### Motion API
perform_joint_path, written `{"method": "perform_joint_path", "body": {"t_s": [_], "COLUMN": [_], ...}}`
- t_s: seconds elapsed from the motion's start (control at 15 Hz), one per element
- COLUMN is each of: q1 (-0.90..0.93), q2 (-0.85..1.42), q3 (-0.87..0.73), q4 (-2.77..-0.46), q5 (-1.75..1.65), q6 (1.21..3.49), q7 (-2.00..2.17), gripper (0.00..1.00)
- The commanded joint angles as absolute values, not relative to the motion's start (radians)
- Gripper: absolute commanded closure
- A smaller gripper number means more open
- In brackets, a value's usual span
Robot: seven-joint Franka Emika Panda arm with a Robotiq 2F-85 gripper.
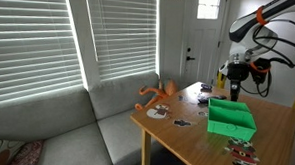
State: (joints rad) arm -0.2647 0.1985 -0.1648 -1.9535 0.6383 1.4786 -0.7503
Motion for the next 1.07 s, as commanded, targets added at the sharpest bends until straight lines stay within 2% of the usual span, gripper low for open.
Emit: {"method": "perform_joint_path", "body": {"t_s": [0.0, 1.0], "q1": [-0.252, -0.236], "q2": [0.165, 0.139], "q3": [-0.161, -0.161], "q4": [-1.954, -1.955], "q5": [0.622, 0.589], "q6": [1.459, 1.472], "q7": [-0.741, -0.741], "gripper": [0.0, 0.0]}}
